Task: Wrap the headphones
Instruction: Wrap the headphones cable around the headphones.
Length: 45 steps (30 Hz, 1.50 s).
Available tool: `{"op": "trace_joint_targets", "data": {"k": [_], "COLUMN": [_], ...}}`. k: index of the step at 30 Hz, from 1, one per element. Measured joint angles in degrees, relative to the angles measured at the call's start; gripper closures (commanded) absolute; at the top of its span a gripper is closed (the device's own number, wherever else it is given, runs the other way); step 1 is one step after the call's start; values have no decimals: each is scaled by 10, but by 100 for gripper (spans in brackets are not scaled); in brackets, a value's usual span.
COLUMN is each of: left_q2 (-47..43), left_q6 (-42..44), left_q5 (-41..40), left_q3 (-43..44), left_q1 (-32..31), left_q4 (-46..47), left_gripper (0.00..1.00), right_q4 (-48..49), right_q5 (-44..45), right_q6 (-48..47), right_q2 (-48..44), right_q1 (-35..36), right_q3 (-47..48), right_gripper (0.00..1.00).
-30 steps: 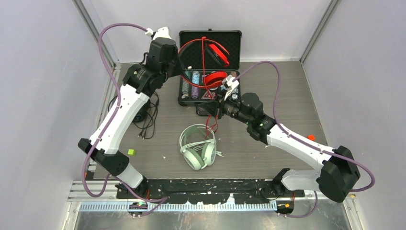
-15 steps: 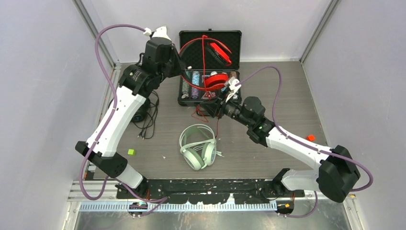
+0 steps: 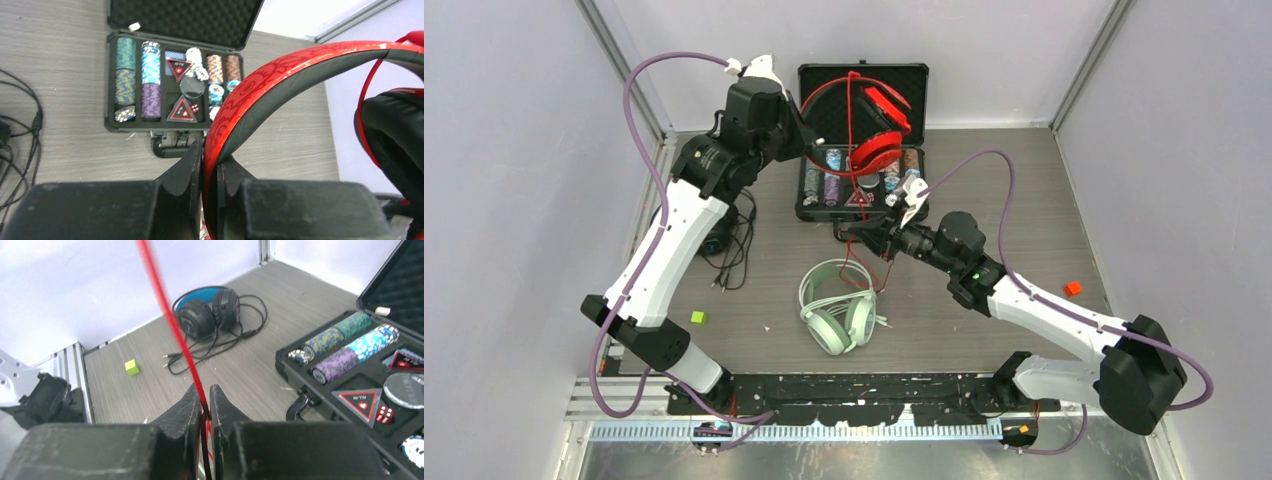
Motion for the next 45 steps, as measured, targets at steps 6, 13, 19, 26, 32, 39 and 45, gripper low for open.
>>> {"op": "trace_joint_targets", "data": {"k": [6, 13, 19, 26, 32, 39, 45], "left_q2": [0, 1, 2, 6, 6, -13, -23], "left_q6": [-9, -9, -3, 9, 21, 29, 81], "left_q5": [-1, 1, 6, 57, 83, 204, 313], "left_q3": [5, 16, 34, 93, 131, 139, 139], "left_q1": [-4, -5, -4, 42, 90, 142, 162], "left_q4": [30, 34, 24, 2, -37, -46, -69], "left_gripper": [100, 100, 100, 100, 100, 100, 100], "right_q4": [-80, -123, -116, -144, -204, -280, -319], "right_q5": [-6, -5, 71, 277, 380, 441, 437], "right_q6": [-15, -39, -46, 16, 112, 175, 202], "right_q2": [-29, -49, -51, -69, -76, -20, 71], "right_q1": [3, 3, 4, -47, -184, -304, -399], "right_q3": [-13, -25, -50, -67, -65, -35, 43], "right_gripper": [81, 100, 100, 100, 100, 100, 100]}}
